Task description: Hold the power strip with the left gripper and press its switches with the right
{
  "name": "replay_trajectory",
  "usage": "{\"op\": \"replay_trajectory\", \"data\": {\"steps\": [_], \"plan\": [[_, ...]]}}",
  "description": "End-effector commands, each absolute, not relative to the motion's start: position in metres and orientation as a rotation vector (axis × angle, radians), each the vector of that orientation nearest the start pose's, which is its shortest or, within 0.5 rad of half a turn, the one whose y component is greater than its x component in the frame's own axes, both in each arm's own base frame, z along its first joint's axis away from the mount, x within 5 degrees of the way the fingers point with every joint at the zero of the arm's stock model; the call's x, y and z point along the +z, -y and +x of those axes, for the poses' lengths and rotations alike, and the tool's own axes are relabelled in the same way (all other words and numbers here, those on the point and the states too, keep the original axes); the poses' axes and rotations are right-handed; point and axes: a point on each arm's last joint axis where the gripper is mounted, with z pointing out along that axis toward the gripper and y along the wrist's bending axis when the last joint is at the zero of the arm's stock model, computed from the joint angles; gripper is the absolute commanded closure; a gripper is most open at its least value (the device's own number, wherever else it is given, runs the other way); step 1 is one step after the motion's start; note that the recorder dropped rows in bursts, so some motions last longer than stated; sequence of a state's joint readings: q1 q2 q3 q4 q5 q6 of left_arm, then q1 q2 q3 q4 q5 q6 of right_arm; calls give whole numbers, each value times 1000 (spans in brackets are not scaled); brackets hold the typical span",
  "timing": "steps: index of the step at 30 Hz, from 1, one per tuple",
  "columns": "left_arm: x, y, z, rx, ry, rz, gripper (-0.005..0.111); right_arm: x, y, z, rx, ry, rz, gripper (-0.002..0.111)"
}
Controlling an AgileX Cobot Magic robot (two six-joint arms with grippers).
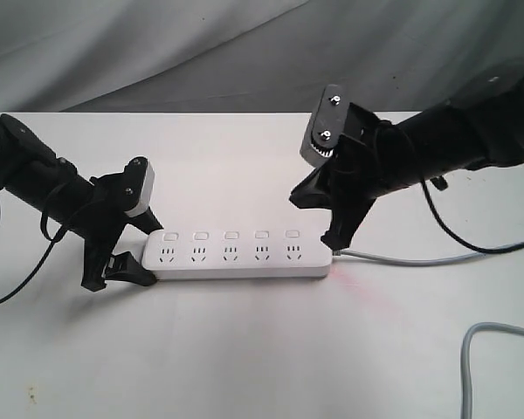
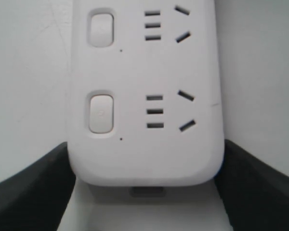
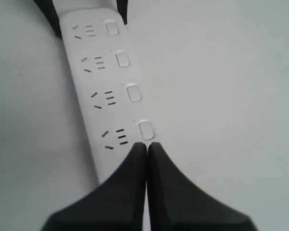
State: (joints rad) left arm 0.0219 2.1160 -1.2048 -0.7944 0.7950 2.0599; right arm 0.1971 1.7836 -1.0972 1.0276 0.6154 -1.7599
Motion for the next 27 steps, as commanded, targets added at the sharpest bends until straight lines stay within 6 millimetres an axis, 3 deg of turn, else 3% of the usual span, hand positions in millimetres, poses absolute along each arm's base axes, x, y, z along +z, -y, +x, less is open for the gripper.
{"op": "replay_trajectory", "data": {"steps": [1, 8, 14, 22, 24, 27], "plan": [[95, 34, 378, -365, -1977, 1817, 60, 230, -107, 304, 404, -2034, -1129, 108], [95, 34, 378, -366, -1980, 1815, 60, 287, -76, 240, 112, -1874, -891, 108], [95, 34, 378, -366, -1980, 1815, 60, 318, -61, 208, -19, -1729, -787, 108], [95, 34, 378, -365, -1977, 1817, 60, 353, -49, 177, -106, -1568, -688, 108], [95, 34, 378, -365, -1977, 1817, 60, 359, -36, 157, -179, -1505, -565, 108], [95, 34, 378, -365, -1977, 1817, 60, 346, -15, 110, -195, -1441, -380, 108]]}}
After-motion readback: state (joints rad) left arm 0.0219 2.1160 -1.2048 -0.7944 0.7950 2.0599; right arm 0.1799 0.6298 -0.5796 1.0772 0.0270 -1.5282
